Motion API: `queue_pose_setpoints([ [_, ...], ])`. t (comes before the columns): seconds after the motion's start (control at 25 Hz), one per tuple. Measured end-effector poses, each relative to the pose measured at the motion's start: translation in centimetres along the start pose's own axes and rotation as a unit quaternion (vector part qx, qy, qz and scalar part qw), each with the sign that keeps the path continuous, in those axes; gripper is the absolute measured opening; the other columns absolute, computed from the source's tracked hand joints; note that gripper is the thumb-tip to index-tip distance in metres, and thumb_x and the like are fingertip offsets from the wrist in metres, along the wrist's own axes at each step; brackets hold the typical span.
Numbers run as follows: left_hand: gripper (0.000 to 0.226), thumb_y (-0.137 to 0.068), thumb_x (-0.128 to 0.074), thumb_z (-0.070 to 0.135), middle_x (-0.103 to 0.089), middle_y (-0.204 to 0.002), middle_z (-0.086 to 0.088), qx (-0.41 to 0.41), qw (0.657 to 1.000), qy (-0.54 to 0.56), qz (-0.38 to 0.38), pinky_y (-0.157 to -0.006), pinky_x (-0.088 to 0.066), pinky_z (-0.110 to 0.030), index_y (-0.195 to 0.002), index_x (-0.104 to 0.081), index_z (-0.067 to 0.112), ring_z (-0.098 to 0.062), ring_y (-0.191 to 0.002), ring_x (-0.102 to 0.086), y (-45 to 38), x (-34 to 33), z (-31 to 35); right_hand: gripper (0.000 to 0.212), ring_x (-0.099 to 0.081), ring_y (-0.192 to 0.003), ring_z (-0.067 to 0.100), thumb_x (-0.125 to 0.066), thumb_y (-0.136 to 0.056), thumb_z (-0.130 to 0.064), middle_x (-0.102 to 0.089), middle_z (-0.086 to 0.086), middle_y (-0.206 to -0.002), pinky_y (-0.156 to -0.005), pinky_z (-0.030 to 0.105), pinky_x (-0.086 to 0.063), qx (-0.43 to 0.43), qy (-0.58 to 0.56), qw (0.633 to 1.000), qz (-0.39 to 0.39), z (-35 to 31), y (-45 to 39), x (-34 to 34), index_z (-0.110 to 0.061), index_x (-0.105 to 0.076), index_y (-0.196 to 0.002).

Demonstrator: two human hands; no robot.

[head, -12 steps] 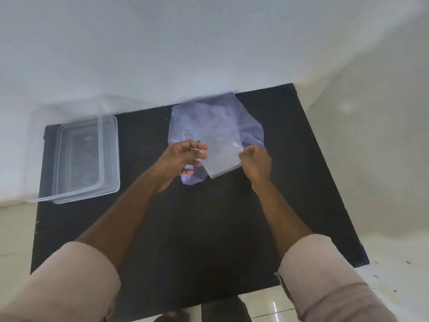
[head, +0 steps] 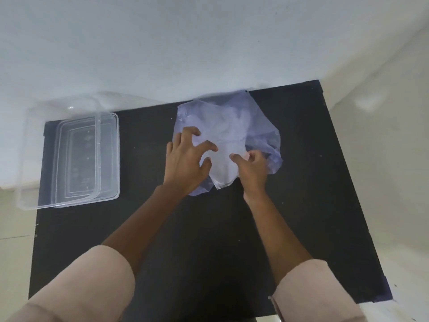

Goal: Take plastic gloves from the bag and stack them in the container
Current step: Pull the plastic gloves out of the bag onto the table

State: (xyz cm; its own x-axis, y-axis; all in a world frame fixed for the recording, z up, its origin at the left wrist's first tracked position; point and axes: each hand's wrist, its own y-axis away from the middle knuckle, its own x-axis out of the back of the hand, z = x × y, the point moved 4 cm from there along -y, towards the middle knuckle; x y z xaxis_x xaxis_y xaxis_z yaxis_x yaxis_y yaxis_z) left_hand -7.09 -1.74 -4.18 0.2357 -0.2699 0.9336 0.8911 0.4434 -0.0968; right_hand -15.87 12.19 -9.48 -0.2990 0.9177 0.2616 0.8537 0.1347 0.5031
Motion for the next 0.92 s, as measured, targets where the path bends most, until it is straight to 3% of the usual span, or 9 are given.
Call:
queue_pose_setpoints([
  [0.12, 0.046, -0.075, -0.072, 0.023, -0.034, -0.153, -0.015, 0.046, 0.995, -0.069, -0.056, -0.099, -0.035, -0.052, -0.119, -0.067, 0.034, -0.039, -0.13, -0.038, 0.3, -1.6, -0.3, 0.047, -0.066, -0.097, 0.025, -0.083, -0.072, -0.02, -0.066, 0.002, -0.107, -0.084, 0.047, -0.059, -0.158, -0.204, 0.966, 0.006, 1.7, 1.4, -2.1, -0.016, -0.058, -0.112],
  [0.28, 0.062, -0.076, -0.068, 0.02, -0.023, -0.157, -0.013, 0.066, 0.985, -0.116, -0.109, -0.1, -0.035, -0.049, -0.134, -0.053, 0.034, -0.038, -0.132, -0.033, 0.3, -2.4, -0.4, 0.027, -0.066, -0.103, 0.027, -0.075, -0.08, -0.01, -0.065, 0.003, -0.105, -0.091, 0.046, -0.056, -0.151, -0.179, 0.971, 0.053, 1.0, 2.2, -2.0, -0.016, -0.064, -0.103],
  [0.4, 0.06, -0.078, -0.065, 0.021, -0.022, -0.157, -0.012, 0.07, 0.984, -0.116, -0.112, -0.096, -0.039, -0.049, -0.135, -0.05, 0.034, -0.038, -0.132, -0.033, 0.0, -2.1, -0.7, 0.027, -0.068, -0.098, 0.028, -0.076, -0.077, -0.006, -0.067, -0.001, -0.093, -0.086, 0.049, -0.058, -0.147, -0.218, 0.964, 0.051, 0.8, 4.4, -0.7, -0.028, -0.06, -0.08],
  [0.56, 0.063, -0.078, -0.067, 0.024, -0.024, -0.156, -0.013, 0.053, 0.987, -0.099, -0.112, -0.098, -0.038, -0.051, -0.138, -0.047, 0.032, -0.038, -0.133, -0.033, -0.3, -1.7, -0.8, 0.024, -0.065, -0.081, 0.023, -0.075, -0.077, -0.003, -0.066, 0.0, -0.085, -0.06, 0.034, -0.059, -0.185, -0.255, 0.948, 0.051, 1.8, 8.7, 2.1, -0.023, -0.063, -0.079],
  [0.68, 0.063, -0.078, -0.067, 0.022, -0.024, -0.156, -0.014, 0.056, 0.99, -0.065, -0.114, -0.101, -0.034, -0.053, -0.137, -0.048, 0.035, -0.039, -0.134, -0.032, 0.8, -1.0, -0.9, 0.022, -0.065, -0.085, 0.024, -0.076, -0.075, -0.003, -0.067, 0.004, -0.094, -0.048, 0.029, -0.055, -0.207, -0.268, 0.938, 0.068, 4.0, 12.8, 3.5, -0.017, -0.067, -0.09],
  [0.76, 0.059, -0.078, -0.067, 0.019, -0.027, -0.156, -0.015, 0.053, 0.996, -0.018, -0.069, -0.106, -0.03, -0.054, -0.134, -0.053, 0.034, -0.038, -0.138, -0.03, 4.0, 0.2, -1.1, 0.025, -0.065, -0.089, 0.025, -0.077, -0.075, -0.004, -0.067, 0.005, -0.099, -0.049, 0.029, -0.056, -0.219, -0.275, 0.933, 0.075, 5.5, 15.8, 3.8, -0.016, -0.065, -0.093],
  [0.84, 0.054, -0.078, -0.068, 0.018, -0.031, -0.152, -0.014, 0.064, 0.996, 0.068, 0.006, -0.106, -0.033, -0.05, -0.13, -0.056, 0.03, -0.035, -0.136, -0.035, 9.9, 1.5, -1.7, 0.027, -0.064, -0.093, 0.026, -0.078, -0.076, -0.006, -0.065, 0.004, -0.101, -0.051, 0.03, -0.058, -0.229, -0.286, 0.927, 0.078, 7.3, 18.5, 3.3, -0.017, -0.064, -0.097],
  [0.92, 0.045, -0.081, -0.068, 0.017, -0.038, -0.144, -0.01, 0.132, 0.969, 0.204, 0.03, -0.101, -0.044, -0.04, -0.124, -0.057, 0.024, -0.025, -0.124, -0.049, 17.2, 1.7, -2.6, 0.038, -0.064, -0.097, 0.029, -0.077, -0.077, -0.006, -0.066, 0.006, -0.108, -0.054, 0.031, -0.059, -0.239, -0.308, 0.917, 0.081, 9.3, 20.7, 2.3, -0.013, -0.063, -0.111],
])
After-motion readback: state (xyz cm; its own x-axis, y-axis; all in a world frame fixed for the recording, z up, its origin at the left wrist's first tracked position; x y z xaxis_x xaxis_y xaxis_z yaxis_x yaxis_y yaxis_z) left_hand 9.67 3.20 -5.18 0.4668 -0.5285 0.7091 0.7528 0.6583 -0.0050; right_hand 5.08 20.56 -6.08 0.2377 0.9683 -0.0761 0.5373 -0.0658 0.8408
